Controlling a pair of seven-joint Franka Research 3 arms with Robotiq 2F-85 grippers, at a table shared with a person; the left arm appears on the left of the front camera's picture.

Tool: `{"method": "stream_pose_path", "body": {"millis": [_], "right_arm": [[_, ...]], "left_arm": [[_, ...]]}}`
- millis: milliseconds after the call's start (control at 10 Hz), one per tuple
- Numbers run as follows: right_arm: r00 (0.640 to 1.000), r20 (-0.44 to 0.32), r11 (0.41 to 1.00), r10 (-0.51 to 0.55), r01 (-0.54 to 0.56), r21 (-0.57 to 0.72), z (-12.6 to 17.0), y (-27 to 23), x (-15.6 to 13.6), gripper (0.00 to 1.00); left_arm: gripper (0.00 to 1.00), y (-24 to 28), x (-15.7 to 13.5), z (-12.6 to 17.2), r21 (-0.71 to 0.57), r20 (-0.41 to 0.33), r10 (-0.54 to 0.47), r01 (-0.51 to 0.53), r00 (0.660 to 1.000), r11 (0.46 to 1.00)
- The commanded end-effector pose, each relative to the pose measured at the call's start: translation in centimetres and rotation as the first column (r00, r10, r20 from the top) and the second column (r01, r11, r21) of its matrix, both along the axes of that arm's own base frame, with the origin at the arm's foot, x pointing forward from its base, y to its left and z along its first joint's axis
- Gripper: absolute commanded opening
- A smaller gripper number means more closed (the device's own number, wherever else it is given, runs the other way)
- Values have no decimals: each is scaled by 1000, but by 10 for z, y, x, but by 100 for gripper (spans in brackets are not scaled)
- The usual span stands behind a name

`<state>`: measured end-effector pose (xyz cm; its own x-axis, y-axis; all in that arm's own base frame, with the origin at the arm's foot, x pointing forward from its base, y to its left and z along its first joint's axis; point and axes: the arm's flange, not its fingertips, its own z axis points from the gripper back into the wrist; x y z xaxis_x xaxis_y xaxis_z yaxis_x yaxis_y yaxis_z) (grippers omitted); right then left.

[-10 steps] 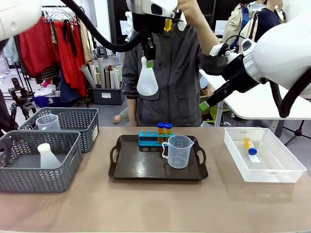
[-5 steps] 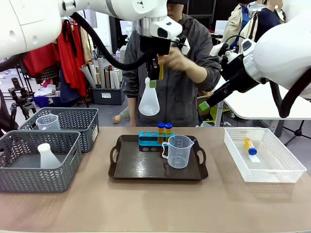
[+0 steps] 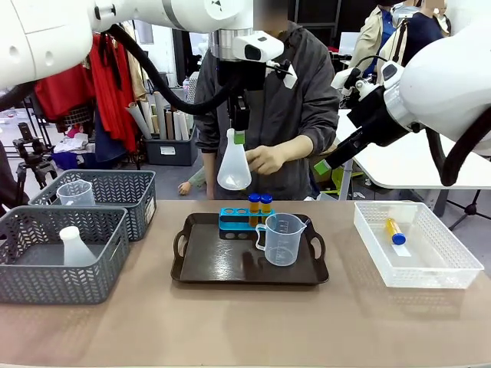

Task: Prepare the laboratory tools.
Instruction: Pick up one Small flask and place it on the Handle tray.

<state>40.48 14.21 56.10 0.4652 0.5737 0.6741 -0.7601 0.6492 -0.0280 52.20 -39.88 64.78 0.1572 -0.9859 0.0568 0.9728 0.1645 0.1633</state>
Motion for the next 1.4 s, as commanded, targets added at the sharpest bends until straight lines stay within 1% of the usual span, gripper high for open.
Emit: {"method": "stream_pose_path", "body": {"millis": [0, 200, 500, 900, 1000, 1100, 1200, 1300], "right_arm": [[1000, -2, 1000, 8, -8, 13, 1, -1, 0, 100], [1000, -2, 1000, 8, -8, 13, 1, -1, 0, 100], [1000, -2, 1000, 8, -8, 13, 1, -1, 0, 100], [1000, -2, 1000, 8, -8, 13, 1, -1, 0, 100], [1000, -2, 1000, 8, -8, 13, 1, -1, 0, 100], [1000, -2, 1000, 8, -8, 13, 1, -1, 0, 100], [1000, -2, 1000, 8, -8, 13, 1, -1, 0, 100], [1000, -2, 1000, 8, -8, 13, 1, -1, 0, 100]], "left_arm": [[0, 12, -8, 2, -9, -26, -6, 6, 1000, 1000], [0, 14, -8, 3, -2, -30, -8, 8, 1000, 1000], [0, 28, -11, 5, 0, -27, 32, -32, 999, 999], [0, 35, -11, 6, -10, -22, 49, -49, 999, 999], [0, 38, -11, 8, -24, -16, 67, -67, 998, 997], [0, 45, -13, 13, -16, 5, 59, -59, 998, 998], [0, 29, -3, 9, 7, -17, 48, -48, 999, 999], [0, 29, -3, 9, 7, -17, 48, -48, 999, 999]]}}
